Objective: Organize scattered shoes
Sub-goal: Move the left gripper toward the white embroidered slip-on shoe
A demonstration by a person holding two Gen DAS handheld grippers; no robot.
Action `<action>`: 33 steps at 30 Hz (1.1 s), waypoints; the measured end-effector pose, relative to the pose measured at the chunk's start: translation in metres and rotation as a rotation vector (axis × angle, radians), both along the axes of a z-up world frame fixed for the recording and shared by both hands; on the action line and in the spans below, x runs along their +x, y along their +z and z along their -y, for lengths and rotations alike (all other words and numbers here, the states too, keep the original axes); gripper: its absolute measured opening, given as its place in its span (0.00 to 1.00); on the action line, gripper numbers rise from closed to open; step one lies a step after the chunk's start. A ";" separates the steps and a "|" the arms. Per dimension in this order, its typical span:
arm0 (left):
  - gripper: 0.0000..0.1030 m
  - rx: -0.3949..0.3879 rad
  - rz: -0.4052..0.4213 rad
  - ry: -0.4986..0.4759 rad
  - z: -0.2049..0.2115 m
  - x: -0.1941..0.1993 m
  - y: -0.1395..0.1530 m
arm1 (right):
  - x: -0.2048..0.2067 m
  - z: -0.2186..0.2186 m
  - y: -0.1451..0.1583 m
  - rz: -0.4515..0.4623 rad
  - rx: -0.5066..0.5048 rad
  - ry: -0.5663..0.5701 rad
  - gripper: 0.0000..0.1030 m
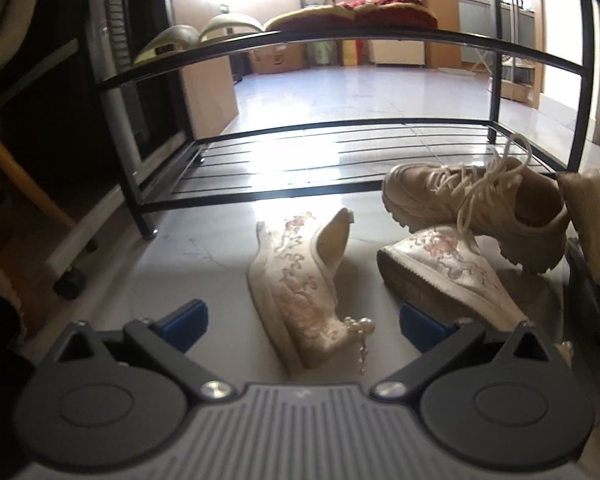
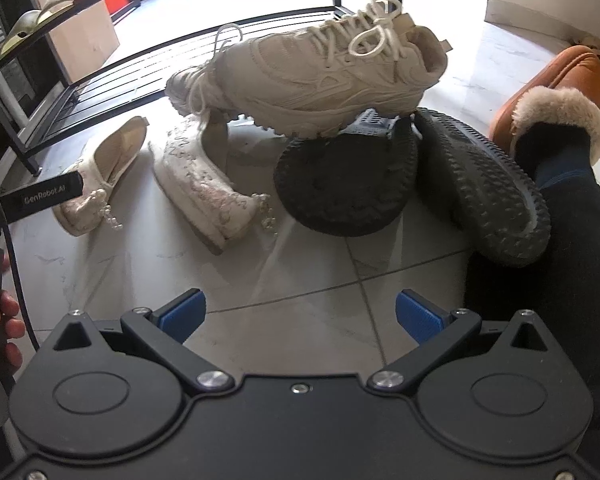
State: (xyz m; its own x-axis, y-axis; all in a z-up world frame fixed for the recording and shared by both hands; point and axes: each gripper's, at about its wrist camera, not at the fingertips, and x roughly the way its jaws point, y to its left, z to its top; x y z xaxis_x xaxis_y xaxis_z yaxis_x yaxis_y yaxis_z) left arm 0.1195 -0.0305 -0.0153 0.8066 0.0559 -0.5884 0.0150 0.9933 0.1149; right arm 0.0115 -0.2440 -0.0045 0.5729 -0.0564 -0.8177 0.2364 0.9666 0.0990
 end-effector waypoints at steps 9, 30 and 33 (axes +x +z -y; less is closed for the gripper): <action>1.00 0.010 0.042 -0.010 0.000 0.006 -0.019 | 0.001 0.019 -0.005 -0.006 0.000 -0.047 1.00; 0.99 0.005 -0.046 -0.009 -0.005 0.080 -0.018 | 0.013 0.024 -0.019 -0.035 0.014 -0.055 1.00; 0.93 0.061 -0.094 0.036 -0.006 0.093 -0.024 | 0.014 0.024 -0.020 -0.040 0.018 -0.055 1.00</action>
State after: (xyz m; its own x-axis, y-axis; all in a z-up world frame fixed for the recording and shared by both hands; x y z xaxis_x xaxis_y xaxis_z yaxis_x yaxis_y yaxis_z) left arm 0.2128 -0.0244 -0.0393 0.7451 0.1222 -0.6557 -0.0075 0.9846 0.1749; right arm 0.0252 -0.2680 -0.0248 0.5365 -0.0721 -0.8408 0.2928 0.9504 0.1053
